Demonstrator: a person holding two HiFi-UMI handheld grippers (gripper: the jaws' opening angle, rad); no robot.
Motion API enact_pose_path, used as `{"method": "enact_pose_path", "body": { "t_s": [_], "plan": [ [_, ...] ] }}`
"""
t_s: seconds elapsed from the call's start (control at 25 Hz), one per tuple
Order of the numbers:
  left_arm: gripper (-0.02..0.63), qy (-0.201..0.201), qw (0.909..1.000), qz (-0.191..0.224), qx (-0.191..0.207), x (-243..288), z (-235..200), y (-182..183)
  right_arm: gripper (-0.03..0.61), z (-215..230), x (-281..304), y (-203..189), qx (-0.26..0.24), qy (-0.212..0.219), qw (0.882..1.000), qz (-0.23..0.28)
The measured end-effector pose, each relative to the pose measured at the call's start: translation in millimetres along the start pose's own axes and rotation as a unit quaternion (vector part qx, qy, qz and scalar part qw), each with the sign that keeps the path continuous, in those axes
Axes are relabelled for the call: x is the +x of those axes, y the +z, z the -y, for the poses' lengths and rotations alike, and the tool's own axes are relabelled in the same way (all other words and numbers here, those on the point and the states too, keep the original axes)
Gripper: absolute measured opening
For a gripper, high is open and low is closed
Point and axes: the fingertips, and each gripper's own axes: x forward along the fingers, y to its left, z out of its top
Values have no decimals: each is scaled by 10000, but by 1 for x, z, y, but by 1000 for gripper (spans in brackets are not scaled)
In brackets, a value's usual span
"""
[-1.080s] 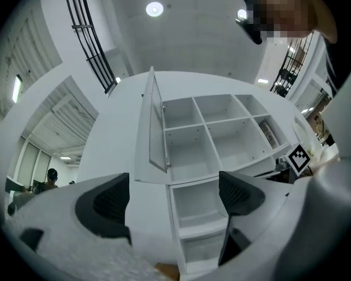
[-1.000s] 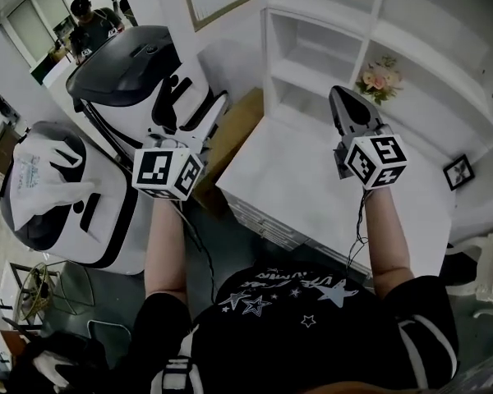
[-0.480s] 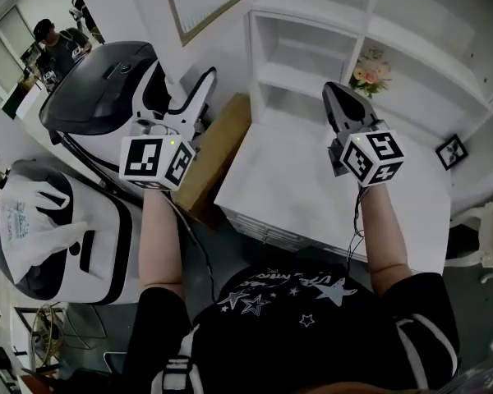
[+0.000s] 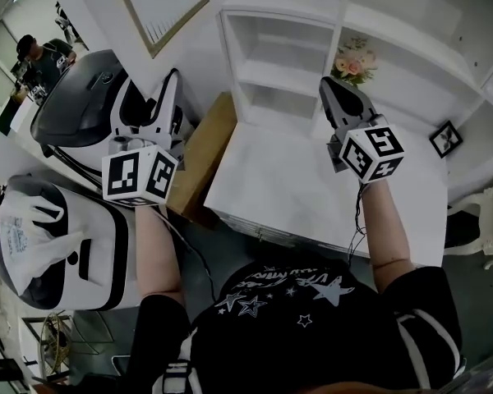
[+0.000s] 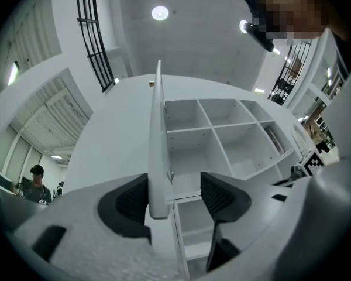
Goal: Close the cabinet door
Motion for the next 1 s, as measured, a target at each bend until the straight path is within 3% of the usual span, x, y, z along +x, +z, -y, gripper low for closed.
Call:
{"method": "enact_pose_path", "body": {
  "t_s": [0.24,0.6,0.92,1.0],
  "plan": [
    [287,136,9996,76,-242,-1,20,5,5,21,-14,4,-49,80,10000,3],
    [281,-48,9999,60,-88,7,74,9,5,55,-39,5,48,0,10000,16],
    [139,31,9999,53,98,22,105,6,5,79,-60,7,39,-168,9998,33],
    [146,-23,9999,86,140,27,116,6,5,84,-65,7,51,-220,9997,38]
  ]
}}
